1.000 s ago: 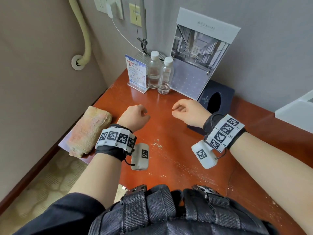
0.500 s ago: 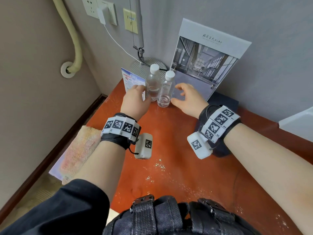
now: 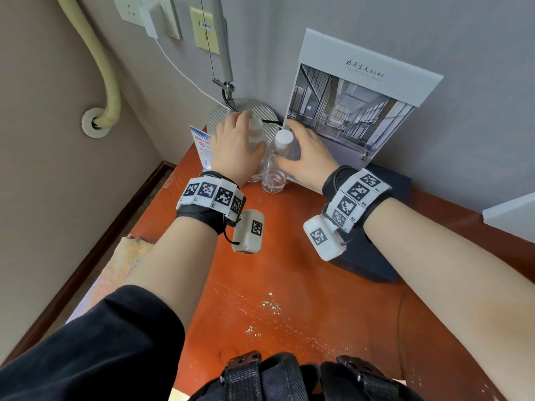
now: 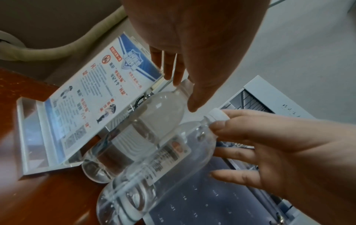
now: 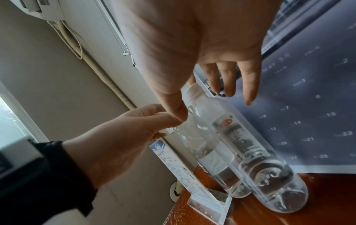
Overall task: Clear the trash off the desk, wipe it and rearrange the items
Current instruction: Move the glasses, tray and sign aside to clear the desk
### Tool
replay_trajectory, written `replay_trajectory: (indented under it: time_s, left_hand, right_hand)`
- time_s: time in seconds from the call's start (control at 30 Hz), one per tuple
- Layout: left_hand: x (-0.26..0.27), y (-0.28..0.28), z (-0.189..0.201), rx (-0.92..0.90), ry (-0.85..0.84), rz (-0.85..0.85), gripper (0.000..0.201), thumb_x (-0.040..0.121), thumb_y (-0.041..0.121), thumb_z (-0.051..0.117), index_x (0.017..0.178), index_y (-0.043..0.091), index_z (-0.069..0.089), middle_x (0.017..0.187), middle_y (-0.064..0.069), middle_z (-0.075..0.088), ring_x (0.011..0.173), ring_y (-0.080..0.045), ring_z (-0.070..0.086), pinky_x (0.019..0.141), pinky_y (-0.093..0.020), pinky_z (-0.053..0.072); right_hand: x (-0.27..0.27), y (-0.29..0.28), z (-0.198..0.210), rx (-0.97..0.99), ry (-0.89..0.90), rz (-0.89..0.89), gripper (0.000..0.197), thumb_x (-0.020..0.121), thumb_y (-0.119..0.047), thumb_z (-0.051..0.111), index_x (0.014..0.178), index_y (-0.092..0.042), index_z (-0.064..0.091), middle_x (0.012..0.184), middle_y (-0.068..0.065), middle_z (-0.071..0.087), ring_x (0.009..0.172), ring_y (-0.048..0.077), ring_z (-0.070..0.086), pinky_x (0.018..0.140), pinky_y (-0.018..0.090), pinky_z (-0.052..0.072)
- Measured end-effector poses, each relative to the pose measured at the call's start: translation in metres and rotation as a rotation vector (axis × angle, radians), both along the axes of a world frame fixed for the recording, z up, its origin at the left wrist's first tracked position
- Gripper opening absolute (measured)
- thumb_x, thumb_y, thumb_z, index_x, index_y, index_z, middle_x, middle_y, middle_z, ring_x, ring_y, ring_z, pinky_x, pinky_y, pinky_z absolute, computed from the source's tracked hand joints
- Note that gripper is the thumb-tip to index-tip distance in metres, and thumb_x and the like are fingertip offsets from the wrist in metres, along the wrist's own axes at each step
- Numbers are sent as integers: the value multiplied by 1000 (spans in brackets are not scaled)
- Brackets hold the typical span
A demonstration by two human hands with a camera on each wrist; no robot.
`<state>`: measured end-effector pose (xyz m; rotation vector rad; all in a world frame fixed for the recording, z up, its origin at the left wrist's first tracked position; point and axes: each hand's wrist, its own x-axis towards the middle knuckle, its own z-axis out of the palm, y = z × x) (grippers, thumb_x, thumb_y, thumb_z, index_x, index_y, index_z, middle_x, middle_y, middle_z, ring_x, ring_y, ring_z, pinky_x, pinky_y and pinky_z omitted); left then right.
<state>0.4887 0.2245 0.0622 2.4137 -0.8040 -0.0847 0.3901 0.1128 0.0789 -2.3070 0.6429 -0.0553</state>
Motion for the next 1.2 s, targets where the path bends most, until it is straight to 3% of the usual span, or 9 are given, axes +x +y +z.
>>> replay_trajectory:
  time_s: [0.1, 0.17, 0.27, 0.33, 0.47, 0.67, 0.9, 1.0, 1.2]
  left_hand:
    - [2, -2, -4, 20, 20, -14, 56, 86, 23, 57, 138, 15, 38, 135, -8, 48, 129, -29, 37, 105, -39, 24]
    - [2, -2, -5, -24, 21, -8, 47, 86, 21, 56, 131, 14, 43, 127, -8, 55, 124, -29, 41, 104, -38, 23]
    - [0, 0, -6, -38, 23, -17, 40, 87, 21, 55, 125, 13, 44, 117, -8, 60, 116, -30, 48, 103, -36, 22]
    - [-3, 0, -4, -22, 11, -26, 39, 88, 22, 54, 124, 13, 43, 107, -8, 64, 105, -30, 55, 102, -33, 21]
    - [-13, -1, 0, 36, -32, -47, 37, 90, 23, 54, 123, 10, 44, 104, -10, 67, 100, -32, 58, 101, -33, 22]
    - [-31, 3, 2, -3, 8, -54, 35, 88, 14, 54, 121, 8, 45, 106, -13, 65, 105, -31, 53, 100, -30, 23]
    - [-58, 9, 6, -64, 39, -81, 39, 88, 18, 61, 121, 2, 48, 113, -12, 63, 113, -32, 52, 111, -33, 21]
    - [-69, 10, 9, -111, 79, -68, 39, 87, 18, 62, 120, 4, 48, 109, -15, 63, 108, -34, 52, 95, -39, 37]
    - [-84, 21, 31, -224, 149, -67, 38, 87, 18, 63, 119, 6, 48, 108, -12, 62, 100, -30, 55, 82, -36, 43]
  right_hand:
    - [4, -1, -5, 16, -4, 27, 69, 87, -20, 62, 148, -22, 29, 151, 7, 32, 137, 20, 33, 106, 23, 24]
    - [6, -3, -7, 20, -14, 42, 63, 88, -17, 61, 145, -21, 35, 147, 5, 38, 131, 18, 38, 98, 17, 26]
    - [4, -2, -11, 18, -45, 48, 47, 88, -17, 60, 132, -20, 47, 122, 4, 53, 108, 17, 50, 82, 18, 32]
    - [0, 1, -13, 36, -47, 45, 38, 89, -18, 60, 125, -19, 49, 105, 1, 55, 94, 18, 53, 75, 23, 36]
    - [-12, 6, -13, 68, -21, 23, 36, 87, -22, 63, 120, -16, 50, 103, 4, 59, 92, 18, 54, 79, 28, 44]
    - [-34, 5, -13, 75, -15, -38, 38, 86, -22, 68, 121, -16, 55, 102, 2, 58, 91, 14, 49, 71, 16, 32]
    - [-59, 7, -8, 55, -79, -111, 38, 82, -28, 72, 114, -13, 58, 102, 3, 62, 92, 15, 51, 76, 24, 37]
    - [-70, 13, -5, 22, -68, -86, 40, 82, -31, 72, 115, -14, 57, 105, 5, 64, 96, 20, 55, 81, 32, 44]
    - [-91, 23, 8, 2, -92, -63, 38, 80, -32, 74, 111, -17, 59, 101, 5, 66, 98, 24, 59, 86, 41, 49]
